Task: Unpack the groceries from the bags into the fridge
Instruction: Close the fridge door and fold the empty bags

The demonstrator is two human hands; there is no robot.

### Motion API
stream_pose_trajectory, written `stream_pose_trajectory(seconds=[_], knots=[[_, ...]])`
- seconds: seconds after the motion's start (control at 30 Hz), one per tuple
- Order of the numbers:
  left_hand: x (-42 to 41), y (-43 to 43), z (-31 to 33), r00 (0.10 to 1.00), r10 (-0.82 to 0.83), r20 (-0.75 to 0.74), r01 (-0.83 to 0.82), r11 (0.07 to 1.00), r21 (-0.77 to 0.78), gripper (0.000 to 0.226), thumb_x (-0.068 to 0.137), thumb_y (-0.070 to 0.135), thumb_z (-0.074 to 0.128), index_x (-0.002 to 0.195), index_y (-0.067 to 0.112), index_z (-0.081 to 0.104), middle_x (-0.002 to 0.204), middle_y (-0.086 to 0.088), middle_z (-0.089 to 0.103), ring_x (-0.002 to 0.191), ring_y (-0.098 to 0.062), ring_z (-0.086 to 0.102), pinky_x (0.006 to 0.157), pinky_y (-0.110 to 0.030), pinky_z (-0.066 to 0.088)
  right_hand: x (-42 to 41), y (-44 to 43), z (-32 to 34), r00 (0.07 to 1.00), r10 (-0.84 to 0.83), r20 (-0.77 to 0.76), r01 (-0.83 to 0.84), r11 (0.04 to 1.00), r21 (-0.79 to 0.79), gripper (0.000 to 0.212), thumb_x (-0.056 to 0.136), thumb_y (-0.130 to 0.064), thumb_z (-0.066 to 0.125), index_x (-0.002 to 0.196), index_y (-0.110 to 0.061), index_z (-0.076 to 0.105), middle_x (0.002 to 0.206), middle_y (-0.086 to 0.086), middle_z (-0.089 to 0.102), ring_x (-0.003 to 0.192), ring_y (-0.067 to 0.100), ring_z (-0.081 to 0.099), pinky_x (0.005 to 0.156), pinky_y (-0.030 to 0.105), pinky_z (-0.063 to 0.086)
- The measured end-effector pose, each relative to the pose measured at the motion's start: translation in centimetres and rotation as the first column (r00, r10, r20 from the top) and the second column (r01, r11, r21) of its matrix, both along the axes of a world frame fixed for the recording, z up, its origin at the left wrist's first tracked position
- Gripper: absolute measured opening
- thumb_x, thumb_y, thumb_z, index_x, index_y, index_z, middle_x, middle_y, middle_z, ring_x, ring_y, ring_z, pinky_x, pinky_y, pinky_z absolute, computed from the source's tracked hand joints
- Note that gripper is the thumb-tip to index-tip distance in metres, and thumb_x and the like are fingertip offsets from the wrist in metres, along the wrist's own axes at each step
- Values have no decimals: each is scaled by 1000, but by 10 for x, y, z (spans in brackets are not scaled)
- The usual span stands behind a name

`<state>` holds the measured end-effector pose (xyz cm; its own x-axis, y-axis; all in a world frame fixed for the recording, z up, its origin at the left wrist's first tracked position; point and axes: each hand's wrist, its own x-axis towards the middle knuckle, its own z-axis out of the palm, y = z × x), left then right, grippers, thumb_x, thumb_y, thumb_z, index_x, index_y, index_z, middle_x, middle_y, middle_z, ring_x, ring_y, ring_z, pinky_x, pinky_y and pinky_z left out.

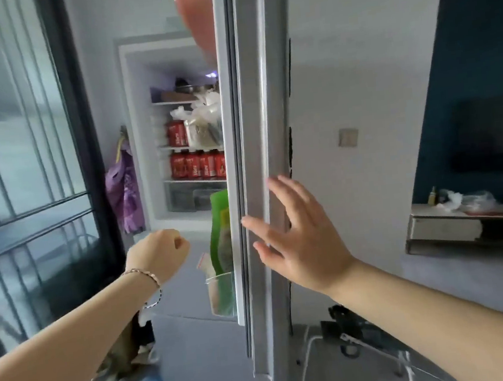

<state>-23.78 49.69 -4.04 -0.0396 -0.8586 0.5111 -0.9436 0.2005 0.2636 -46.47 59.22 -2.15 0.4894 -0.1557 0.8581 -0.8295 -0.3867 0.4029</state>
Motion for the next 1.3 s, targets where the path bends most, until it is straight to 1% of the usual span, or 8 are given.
stream_pose_trajectory(seconds=[0.13,0.4,0.6,0.73,0.8,0.87,0.97,1.3], knots=[[51,-5,-9,995,99,-18,-97,991,88,26,89,27,45,76,11,60,71,-2,61,68,-24,58,58,-25,39,61,-40,0,979,16,-204,-14,1000,11,21,82,-26,58,78,-10,71,131,21,55,133,42,28,116,49,21],[163,-53,-18,977,213,-5,-210,964,164,29,89,28,43,64,15,50,61,2,56,66,-24,61,58,-25,40,196,-137,0,950,172,-262,-162,985,58,25,76,-22,54,71,-3,69,111,19,65,131,44,28,117,50,17],[233,-121,-7,979,188,83,-196,975,107,28,91,29,41,68,16,52,60,5,49,64,-21,54,57,-25,39,282,-226,1,943,78,-323,-56,995,79,27,72,-27,59,70,-2,69,112,20,63,132,42,25,119,48,11],[274,-173,2,985,136,103,-148,982,116,31,91,30,42,64,17,49,64,2,52,65,-21,55,58,-25,41,325,-288,7,884,-79,-461,174,970,169,51,68,-50,70,79,0,72,120,23,60,135,44,22,118,49,0],[291,-201,7,986,130,109,-142,983,114,30,91,28,42,64,15,47,64,2,51,63,-21,51,56,-25,39,346,-314,16,798,-247,-550,387,909,154,75,67,-70,62,93,-1,71,127,24,55,138,48,18,115,50,-10],[303,-228,10,987,121,109,-135,983,122,32,89,25,42,59,16,42,60,2,48,60,-20,48,53,-25,36,361,-341,23,677,-373,-635,546,833,92,91,72,-78,47,120,-2,60,142,24,40,140,52,0,109,57,-22],[315,-272,9,985,118,126,-137,978,157,32,89,22,41,58,16,41,62,1,48,62,-22,49,56,-26,37,380,-391,24,603,-411,-684,613,788,66,94,76,-75,45,138,-5,41,152,23,21,138,52,-14,101,57,-23],[329,-396,13,969,194,151,-222,956,193,32,92,24,38,61,16,42,65,1,47,65,-22,50,60,-27,41,396,-559,26,509,-514,-690,755,652,72,95,79,-67,51,144,-2,30,154,23,16,138,53,-9,109,57,-13]])
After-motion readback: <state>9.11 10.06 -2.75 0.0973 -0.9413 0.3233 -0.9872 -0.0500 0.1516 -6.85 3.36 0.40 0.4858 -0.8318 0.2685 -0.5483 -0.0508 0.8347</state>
